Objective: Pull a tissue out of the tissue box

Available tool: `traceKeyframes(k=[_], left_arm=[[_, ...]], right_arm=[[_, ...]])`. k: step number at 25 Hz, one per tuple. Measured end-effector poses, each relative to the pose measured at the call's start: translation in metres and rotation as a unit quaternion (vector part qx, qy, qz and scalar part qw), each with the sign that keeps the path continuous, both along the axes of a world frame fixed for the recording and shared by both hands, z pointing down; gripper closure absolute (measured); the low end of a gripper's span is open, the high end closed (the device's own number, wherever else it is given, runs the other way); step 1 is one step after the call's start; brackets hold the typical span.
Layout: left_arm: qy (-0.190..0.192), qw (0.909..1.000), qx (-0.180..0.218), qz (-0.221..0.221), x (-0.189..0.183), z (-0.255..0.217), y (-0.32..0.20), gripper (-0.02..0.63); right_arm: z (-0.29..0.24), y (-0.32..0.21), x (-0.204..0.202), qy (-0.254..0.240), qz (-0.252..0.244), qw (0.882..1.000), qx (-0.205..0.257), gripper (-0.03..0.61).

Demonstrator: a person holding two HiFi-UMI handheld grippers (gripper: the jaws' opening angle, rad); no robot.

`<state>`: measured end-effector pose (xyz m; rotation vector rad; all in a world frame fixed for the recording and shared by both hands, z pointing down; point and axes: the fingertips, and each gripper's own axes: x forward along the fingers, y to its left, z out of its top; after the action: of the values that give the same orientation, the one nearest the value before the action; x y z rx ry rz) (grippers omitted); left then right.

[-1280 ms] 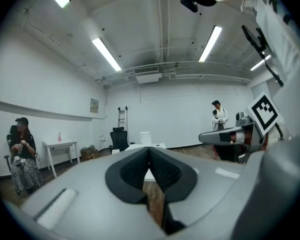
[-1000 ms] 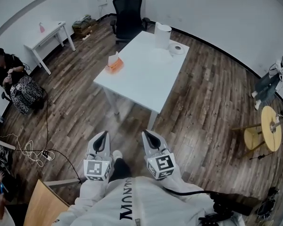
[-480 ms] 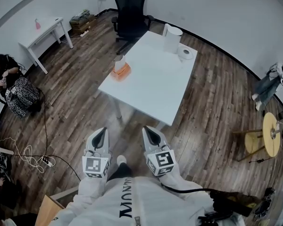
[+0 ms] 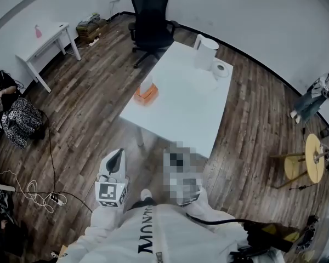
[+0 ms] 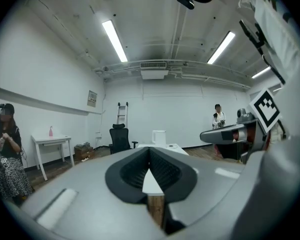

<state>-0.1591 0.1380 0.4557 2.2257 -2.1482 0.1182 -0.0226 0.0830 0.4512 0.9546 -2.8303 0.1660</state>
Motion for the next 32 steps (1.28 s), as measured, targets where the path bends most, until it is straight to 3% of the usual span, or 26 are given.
traceKeyframes(k=[14,32], left_arm=[[0.026,0.9993,-0.01,0.024,-0.026,0.019,-0.037,0.615],[0.014,0.9989,-0.034,0.031,-0.052,0.024,-0.146,0.615]], right_arm=[[0.018,-0.032,-0.006,0.021,0.05,0.998,-0.023,0.577],[0.04,-0.147,-0.028,0.012,0.053,0.997,-0.061,0.577]])
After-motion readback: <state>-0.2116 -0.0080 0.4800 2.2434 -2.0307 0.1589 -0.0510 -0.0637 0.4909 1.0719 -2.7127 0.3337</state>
